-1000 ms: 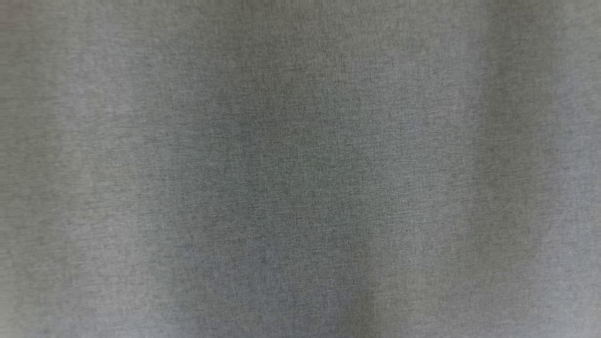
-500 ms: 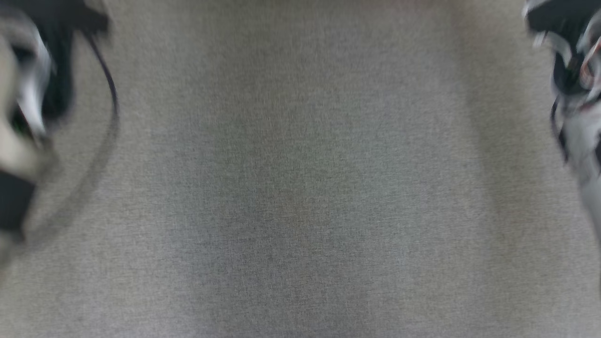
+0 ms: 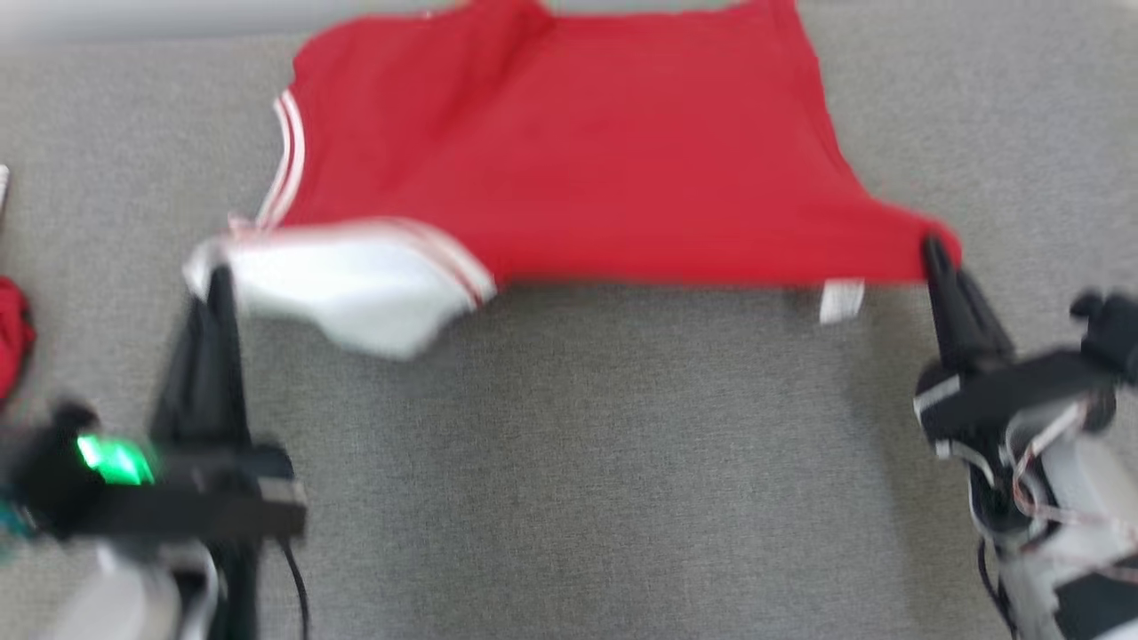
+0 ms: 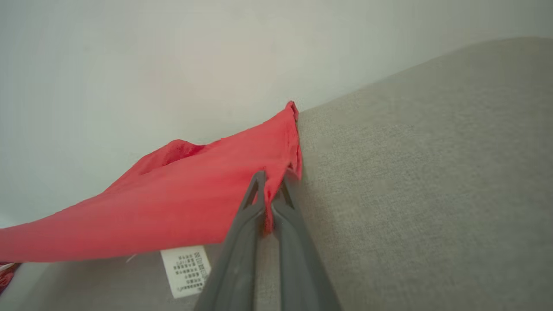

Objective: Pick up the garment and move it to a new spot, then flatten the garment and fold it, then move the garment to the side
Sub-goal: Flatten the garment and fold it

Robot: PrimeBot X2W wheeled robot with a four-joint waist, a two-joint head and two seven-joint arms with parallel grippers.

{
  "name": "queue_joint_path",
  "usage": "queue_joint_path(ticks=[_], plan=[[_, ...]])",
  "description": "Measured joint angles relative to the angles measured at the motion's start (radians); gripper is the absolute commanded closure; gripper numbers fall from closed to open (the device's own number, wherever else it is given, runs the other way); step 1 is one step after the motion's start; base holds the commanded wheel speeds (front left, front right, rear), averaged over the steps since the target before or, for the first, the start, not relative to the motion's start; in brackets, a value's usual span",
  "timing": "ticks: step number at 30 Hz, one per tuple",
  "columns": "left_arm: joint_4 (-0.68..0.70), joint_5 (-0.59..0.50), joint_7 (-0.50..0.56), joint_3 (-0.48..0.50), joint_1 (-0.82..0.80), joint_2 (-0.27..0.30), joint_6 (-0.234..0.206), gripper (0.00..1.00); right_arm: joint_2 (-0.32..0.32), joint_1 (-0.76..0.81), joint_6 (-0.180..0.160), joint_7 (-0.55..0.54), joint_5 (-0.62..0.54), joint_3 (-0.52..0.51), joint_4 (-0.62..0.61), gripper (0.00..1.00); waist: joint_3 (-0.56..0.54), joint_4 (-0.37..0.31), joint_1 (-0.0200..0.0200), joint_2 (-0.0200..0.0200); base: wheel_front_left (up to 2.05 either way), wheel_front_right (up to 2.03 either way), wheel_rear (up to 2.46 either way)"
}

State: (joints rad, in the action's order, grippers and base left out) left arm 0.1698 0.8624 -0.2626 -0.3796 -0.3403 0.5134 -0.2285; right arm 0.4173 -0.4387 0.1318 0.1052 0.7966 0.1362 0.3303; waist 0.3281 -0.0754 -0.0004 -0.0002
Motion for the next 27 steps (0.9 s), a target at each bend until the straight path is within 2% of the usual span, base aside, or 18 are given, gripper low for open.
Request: queue_joint_path(ticks=[5, 10, 14, 20, 27], plan=[[0.011, -0.014, 0.000, 0.046, 0.202, -0.075, 0.010, 1.00, -0.056, 0.154, 0.000, -0.021, -0.018, -0.072, -0.034, 1.00, -0.041, 0.001, 0.0000, 0.0000, 0.00, 0.00, 0.00], [-0.007, -0.018, 0.000, 0.078, 0.341, -0.154, 0.051, 1.00, -0.092, 0.300, 0.000, -0.061, -0.069, -0.125, -0.057, 1.00, -0.077, 0.010, 0.0001, 0.0000, 0.00, 0.00, 0.00], [-0.034, -0.024, 0.000, 0.078, 0.420, -0.194, 0.077, 1.00, -0.127, 0.389, 0.000, -0.095, -0.110, -0.179, -0.090, 1.00, -0.106, 0.017, 0.0002, 0.0001, 0.00, 0.00, 0.00], [-0.057, -0.033, 0.000, 0.057, 0.483, -0.212, 0.107, 1.00, -0.178, 0.492, 0.000, -0.144, -0.158, -0.264, -0.155, 1.00, -0.128, 0.029, 0.0002, 0.0001, 0.00, 0.00, 0.00], [-0.067, -0.053, 0.013, 0.050, 0.418, -0.194, 0.134, 1.00, -0.221, 0.477, 0.000, -0.195, -0.175, -0.294, -0.203, 1.00, -0.135, 0.021, 0.0004, 0.0002, 0.00, 0.00, 0.00]])
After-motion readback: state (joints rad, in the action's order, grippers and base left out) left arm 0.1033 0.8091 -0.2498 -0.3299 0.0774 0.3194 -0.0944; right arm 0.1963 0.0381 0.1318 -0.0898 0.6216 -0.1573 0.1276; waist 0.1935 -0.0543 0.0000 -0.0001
